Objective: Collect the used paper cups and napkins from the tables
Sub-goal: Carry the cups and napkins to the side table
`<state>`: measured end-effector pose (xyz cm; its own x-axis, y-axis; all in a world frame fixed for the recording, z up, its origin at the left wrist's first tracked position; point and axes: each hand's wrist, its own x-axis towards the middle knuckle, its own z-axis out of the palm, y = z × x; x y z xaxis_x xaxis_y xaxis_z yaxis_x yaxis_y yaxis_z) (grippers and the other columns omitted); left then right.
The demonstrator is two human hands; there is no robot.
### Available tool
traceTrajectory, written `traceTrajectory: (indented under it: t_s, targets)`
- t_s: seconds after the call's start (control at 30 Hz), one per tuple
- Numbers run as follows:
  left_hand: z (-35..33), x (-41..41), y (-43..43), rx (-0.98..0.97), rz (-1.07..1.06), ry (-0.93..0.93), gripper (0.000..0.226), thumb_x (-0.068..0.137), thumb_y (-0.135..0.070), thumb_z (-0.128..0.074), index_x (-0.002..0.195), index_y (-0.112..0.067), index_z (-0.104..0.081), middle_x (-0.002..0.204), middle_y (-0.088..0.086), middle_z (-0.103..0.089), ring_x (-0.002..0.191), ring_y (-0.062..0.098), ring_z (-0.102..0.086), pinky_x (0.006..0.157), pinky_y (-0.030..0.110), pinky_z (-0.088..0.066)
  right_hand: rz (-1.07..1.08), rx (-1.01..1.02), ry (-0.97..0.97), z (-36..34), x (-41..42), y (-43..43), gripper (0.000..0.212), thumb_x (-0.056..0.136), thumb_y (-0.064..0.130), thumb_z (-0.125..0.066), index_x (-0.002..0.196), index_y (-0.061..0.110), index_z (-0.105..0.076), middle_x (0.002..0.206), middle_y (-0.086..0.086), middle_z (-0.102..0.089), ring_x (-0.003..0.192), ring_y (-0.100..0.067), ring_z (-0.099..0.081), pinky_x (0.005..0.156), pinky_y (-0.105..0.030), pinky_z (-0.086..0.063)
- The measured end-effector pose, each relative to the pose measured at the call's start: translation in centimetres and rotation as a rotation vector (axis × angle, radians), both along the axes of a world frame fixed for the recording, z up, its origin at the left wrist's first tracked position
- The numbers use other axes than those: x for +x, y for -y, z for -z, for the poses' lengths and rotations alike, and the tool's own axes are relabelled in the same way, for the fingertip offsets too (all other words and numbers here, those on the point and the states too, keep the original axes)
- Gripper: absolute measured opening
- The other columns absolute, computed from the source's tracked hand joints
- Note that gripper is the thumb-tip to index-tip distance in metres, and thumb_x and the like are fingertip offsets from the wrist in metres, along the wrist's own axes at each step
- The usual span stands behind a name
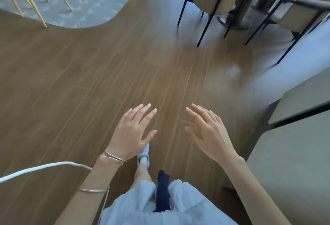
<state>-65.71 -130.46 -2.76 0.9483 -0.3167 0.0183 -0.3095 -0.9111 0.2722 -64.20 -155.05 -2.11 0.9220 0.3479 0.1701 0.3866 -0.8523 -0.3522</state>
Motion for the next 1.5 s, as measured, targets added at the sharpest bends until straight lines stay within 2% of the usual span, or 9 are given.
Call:
traceTrajectory:
  t_s: [0.3,0.47,0.67,0.93,1.3,1.5]
  targets:
    - [-0.5,18.8,-5.0,-0.003,0.011,0.029,0.061,0.087,-0.049,-0.031,0.137,-0.016,-0.042,0.143,0.007,-0.041,0.130,0.027,-0.040,0.106,0.044,-0.035,0.020,-0.045,-0.055,-0.9,18.0,-4.9,0.048,0.088,0.032,-0.060,0.133,0.021,-0.049,0.138,0.000,-0.049,0.131,-0.018,-0.040,0.109,-0.040,-0.030]
    - [-1.9,28.6,-7.1,0.009,0.037,0.050,0.059,0.088,-0.048,-0.033,0.136,-0.016,-0.044,0.143,0.007,-0.042,0.129,0.027,-0.042,0.105,0.043,-0.037,0.032,-0.022,0.008,-2.8,27.0,-7.5,0.048,0.087,0.029,-0.063,0.132,0.019,-0.051,0.136,-0.002,-0.051,0.129,-0.020,-0.043,0.107,-0.042,-0.034]
    - [-1.8,38.0,-8.3,0.031,0.038,0.041,0.059,0.088,-0.048,-0.033,0.137,-0.017,-0.042,0.143,0.007,-0.042,0.130,0.026,-0.040,0.107,0.043,-0.034,0.070,0.003,0.008,-2.0,35.5,-8.5,0.049,0.085,0.025,-0.065,0.132,0.016,-0.051,0.137,-0.006,-0.050,0.128,-0.024,-0.045,0.105,-0.045,-0.036]
    - [0.5,51.0,-6.7,0.083,0.050,-0.003,0.060,0.087,-0.050,-0.032,0.138,-0.020,-0.040,0.144,0.003,-0.040,0.131,0.024,-0.039,0.109,0.042,-0.031,0.068,-0.015,-0.058,1.4,48.4,-6.7,0.051,0.082,0.025,-0.069,0.130,0.016,-0.053,0.136,-0.006,-0.051,0.127,-0.025,-0.046,0.102,-0.045,-0.040]
    - [-1.5,72.4,-2.6,0.114,0.005,0.044,0.057,0.087,-0.048,-0.034,0.135,-0.018,-0.046,0.139,0.004,-0.048,0.128,0.025,-0.043,0.107,0.043,-0.034,-0.028,-0.040,-0.009,-1.1,72.5,-2.9,0.048,0.085,0.028,-0.065,0.130,0.017,-0.053,0.136,-0.004,-0.052,0.128,-0.024,-0.044,0.102,-0.046,-0.039]
    - [-0.8,81.3,-1.9,0.088,-0.048,0.026,0.057,0.087,-0.048,-0.035,0.136,-0.019,-0.044,0.140,0.004,-0.047,0.130,0.024,-0.041,0.108,0.043,-0.033,-0.046,-0.046,-0.029,-0.3,81.8,-3.0,0.047,0.086,0.030,-0.064,0.130,0.017,-0.053,0.136,-0.004,-0.051,0.129,-0.023,-0.043,0.105,-0.045,-0.036]
